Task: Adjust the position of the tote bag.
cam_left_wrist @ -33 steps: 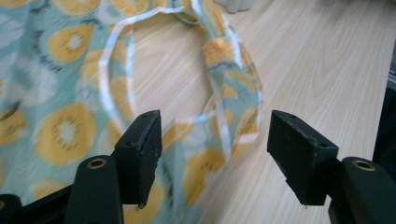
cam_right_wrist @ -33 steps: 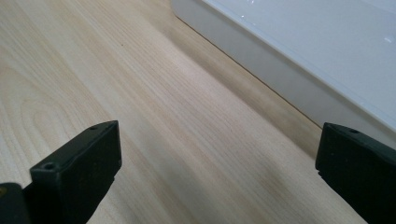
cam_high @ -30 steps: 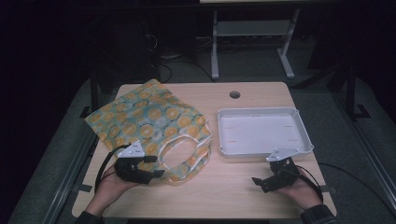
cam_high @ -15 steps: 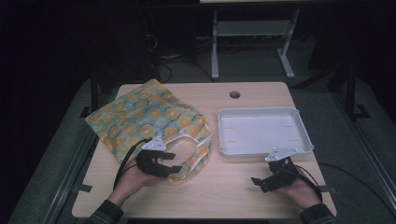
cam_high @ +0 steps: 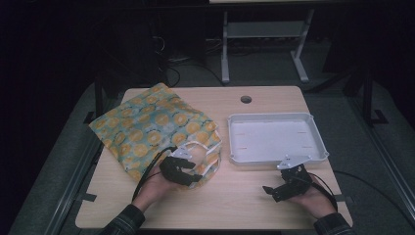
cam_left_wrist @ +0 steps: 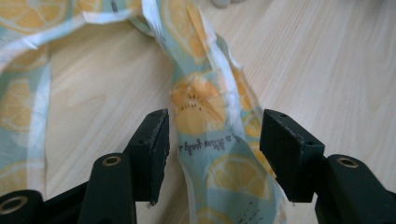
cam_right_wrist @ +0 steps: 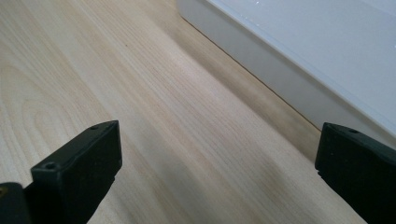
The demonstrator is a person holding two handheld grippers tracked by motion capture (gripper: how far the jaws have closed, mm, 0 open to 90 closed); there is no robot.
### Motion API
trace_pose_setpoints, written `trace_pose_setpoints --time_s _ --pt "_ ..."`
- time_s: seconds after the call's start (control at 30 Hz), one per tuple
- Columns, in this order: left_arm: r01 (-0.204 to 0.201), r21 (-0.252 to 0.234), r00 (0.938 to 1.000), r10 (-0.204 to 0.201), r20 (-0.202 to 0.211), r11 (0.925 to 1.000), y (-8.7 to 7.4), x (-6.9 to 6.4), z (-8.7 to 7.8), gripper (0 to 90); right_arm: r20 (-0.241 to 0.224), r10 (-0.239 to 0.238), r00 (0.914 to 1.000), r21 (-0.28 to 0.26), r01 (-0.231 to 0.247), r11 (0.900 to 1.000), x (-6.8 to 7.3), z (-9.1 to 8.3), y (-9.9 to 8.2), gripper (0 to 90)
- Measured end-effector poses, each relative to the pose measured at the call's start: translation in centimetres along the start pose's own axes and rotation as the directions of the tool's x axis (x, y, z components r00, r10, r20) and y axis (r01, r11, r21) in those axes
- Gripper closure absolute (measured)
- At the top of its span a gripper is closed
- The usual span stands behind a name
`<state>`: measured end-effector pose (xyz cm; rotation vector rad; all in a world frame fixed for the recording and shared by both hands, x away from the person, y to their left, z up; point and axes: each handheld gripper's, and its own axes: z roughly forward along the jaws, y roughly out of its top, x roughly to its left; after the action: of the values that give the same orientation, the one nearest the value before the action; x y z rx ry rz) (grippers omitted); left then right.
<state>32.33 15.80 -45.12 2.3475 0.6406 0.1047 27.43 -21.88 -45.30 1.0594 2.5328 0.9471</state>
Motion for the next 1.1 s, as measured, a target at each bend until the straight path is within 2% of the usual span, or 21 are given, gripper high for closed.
trace_pose_setpoints --time_s 0.17,0.2,0.27,0.33,0.47,0.57,0.6,0.67,0.73,0.87,0.9,1.0,1.1 --pt "-0.018 0.045 0.9998 0.018 -0.006 0.9988 -0.2 -0.3 0.6 52.0 0.001 0.002 1.0 0.002 -0.002 1.0 0.0 0.0 0.0 0.0" --pt "-0.015 0.04 0.9998 0.016 -0.014 0.9991 -0.2 -0.4 0.7 55.0 0.0 0.0 1.0 -0.001 0.0 1.0 0.0 0.0 0.0 0.0" --pt "-0.048 0.06 0.9982 0.05 -0.032 0.9971 -0.1 -0.5 0.6 60.2 -0.001 -0.001 1.0 -0.003 0.001 1.0 0.0 0.0 0.0 0.2" --pt "-0.069 0.073 0.9961 0.073 -0.049 0.9949 -0.1 -0.6 0.6 68.1 0.003 -0.005 1.0 -0.002 0.005 1.0 0.0 -0.1 0.0 3.5" --pt "-0.073 0.083 0.9967 0.075 -0.031 0.9939 -0.1 -0.6 0.5 87.4 0.004 -0.009 1.0 -0.005 0.009 0.9999 0.0 -0.1 0.0 4.0" --pt "-0.063 0.083 0.9975 0.066 -0.027 0.9945 -0.1 -0.7 0.5 89.1 0.004 -0.016 0.9999 -0.006 0.016 0.9998 0.0 -0.1 0.0 4.1" --pt "-0.063 0.101 0.9979 0.064 -0.009 0.9929 -0.1 -0.5 0.3 89.2 0.003 -0.016 0.9999 -0.006 0.016 0.9998 0.0 -0.1 0.0 4.1" --pt "-0.045 0.097 0.999 0.045 0.001 0.9942 -0.3 -0.5 0.2 89.3 0.003 -0.019 0.9998 -0.006 0.019 0.9998 0.0 0.0 0.0 4.4" --pt "-0.046 0.107 0.9989 0.044 0.016 0.9932 -0.5 -0.6 -0.1 89.3 0.003 -0.02 0.9998 -0.006 0.02 0.9998 0.0 0.0 0.0 4.5" --pt "-0.041 0.115 0.9985 0.037 0.04 0.9925 -1.2 -0.9 -0.8 89.3 0.003 -0.024 0.9997 -0.002 0.024 0.9997 0.0 0.0 0.0 4.6" --pt "-0.029 0.111 0.9987 0.024 0.046 0.9934 -1.4 -1.0 -1.0 89.3 0.004 -0.021 0.9998 0.0 0.021 0.9998 0.0 0.0 0.0 4.6" --pt "-0.034 0.128 0.9981 0.027 0.055 0.9912 -1.8 -1.0 -1.5 89.2 0.003 -0.022 0.9998 0.001 0.022 0.9998 0.0 0.0 0.0 4.7" --pt "-0.013 0.13 0.9978 0.005 0.066 0.9914 -2.6 -1.1 -2.3 89.2 0.002 -0.023 0.9997 0.002 0.023 0.9997 0.1 0.1 0.0 4.8"
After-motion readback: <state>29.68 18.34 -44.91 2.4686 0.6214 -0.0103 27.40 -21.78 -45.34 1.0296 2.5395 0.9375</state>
